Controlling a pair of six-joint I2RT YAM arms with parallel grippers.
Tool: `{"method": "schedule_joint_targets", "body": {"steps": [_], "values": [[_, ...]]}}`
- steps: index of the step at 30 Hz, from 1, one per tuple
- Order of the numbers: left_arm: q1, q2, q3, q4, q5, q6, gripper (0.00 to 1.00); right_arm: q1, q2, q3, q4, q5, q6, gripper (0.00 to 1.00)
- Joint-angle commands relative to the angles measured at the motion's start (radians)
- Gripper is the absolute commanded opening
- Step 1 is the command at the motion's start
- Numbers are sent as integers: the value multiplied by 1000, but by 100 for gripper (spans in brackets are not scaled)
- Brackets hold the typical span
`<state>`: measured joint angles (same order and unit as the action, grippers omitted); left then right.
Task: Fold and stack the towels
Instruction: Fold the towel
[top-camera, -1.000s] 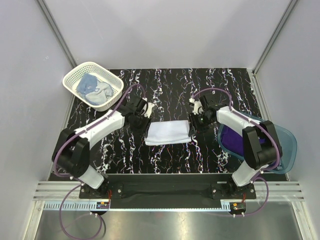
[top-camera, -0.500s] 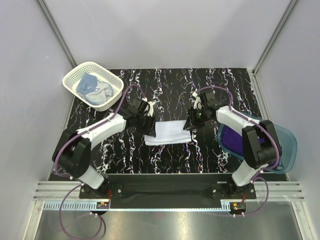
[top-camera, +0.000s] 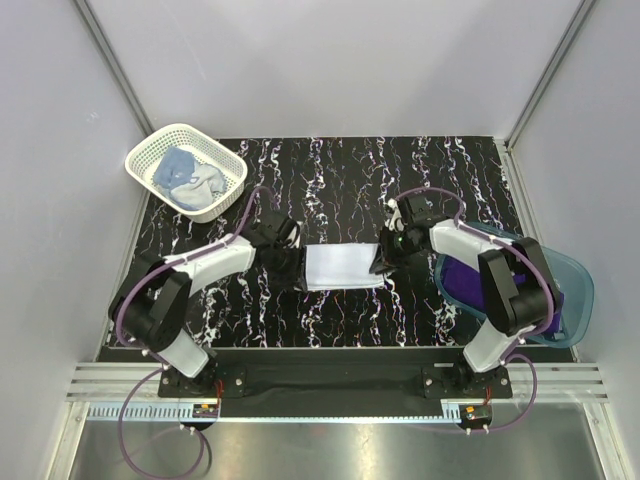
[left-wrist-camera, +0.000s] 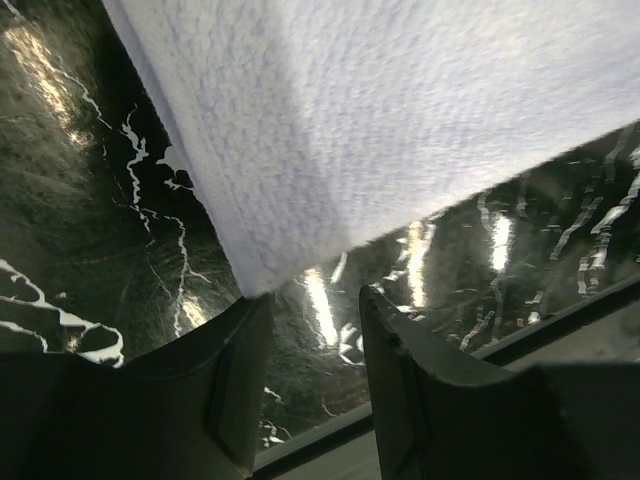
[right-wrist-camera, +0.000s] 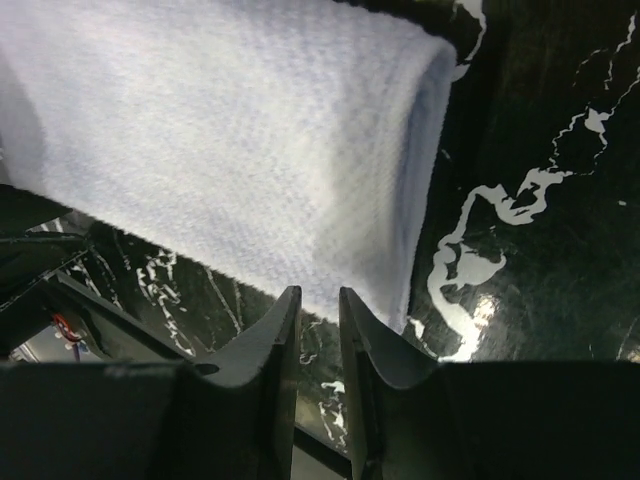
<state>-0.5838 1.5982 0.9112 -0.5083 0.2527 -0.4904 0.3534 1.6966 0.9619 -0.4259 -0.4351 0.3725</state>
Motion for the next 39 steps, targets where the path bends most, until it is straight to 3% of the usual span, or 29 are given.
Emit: {"method": "schedule_joint_targets", "body": {"steps": [1,7,12,15,21,30,34,39], "values": [[-2,-112,118,-39,-13,-25,46,18,-83,73,-25,-22,5,29],[-1,-81,172,16,25,-42,50,36,-54,84,45,-102,40,29],[-2,15,80,115,-7,-71,48,41,26,15,174,-159,69,28],[-1,32,-23,172,-44,-106,48,39,73,-43,206,-102,62,27],[-2,26,-78,198,-67,-116,48,39,77,-61,196,-54,52,27],[1,-101,83,33,-122,-82,52,36,-31,83,1,129,-6,29],[12,-69,140,2,-174,-63,56,38,9,132,-10,174,-36,29],[32,9,92,120,-188,-37,56,38,86,141,64,229,-60,27]]}}
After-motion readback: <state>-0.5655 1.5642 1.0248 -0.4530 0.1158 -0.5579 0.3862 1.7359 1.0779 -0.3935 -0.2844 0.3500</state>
